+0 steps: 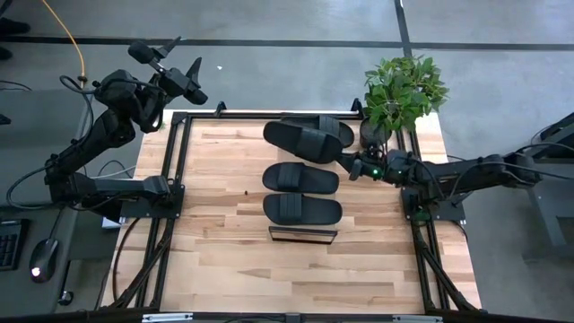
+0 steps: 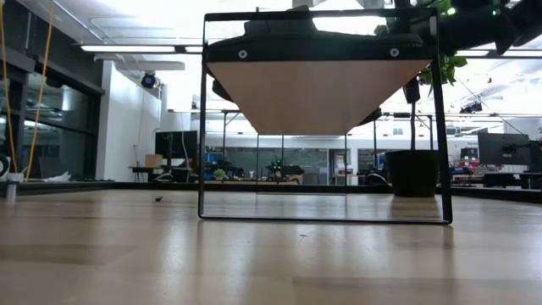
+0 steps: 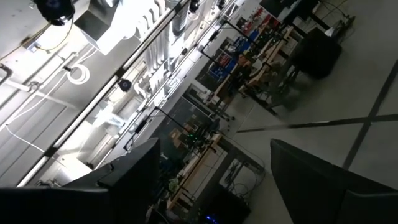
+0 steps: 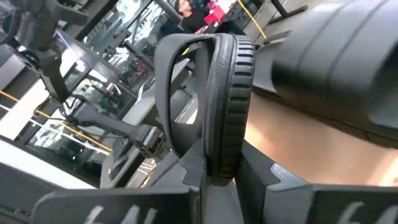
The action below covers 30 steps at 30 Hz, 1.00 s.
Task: Pick and place slides into the shelf
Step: Put the black slipper on the shelf
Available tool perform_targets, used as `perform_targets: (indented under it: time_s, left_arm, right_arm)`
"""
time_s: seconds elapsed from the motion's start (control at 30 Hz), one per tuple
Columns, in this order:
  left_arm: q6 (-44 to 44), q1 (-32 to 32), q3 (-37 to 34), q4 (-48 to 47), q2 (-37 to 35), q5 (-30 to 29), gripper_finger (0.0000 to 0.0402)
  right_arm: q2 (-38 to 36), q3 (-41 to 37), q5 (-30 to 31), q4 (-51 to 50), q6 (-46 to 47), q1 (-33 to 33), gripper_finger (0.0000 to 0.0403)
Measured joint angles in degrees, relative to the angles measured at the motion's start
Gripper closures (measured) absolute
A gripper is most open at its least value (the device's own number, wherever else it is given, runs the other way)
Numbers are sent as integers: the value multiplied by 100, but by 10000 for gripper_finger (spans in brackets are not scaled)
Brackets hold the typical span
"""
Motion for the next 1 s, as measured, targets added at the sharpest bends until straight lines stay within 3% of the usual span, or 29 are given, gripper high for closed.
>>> perform_targets:
  time_s: [0.47, 1.0]
  left_arm:
    - [-4, 0, 0, -145, 2, 0, 115]
    - [-7, 0, 0, -283, 47, 0, 115]
  right_arm:
    - [0, -196, -152, -32, 319, 0, 366]
    - [-116, -192, -79, -765, 507, -50, 366]
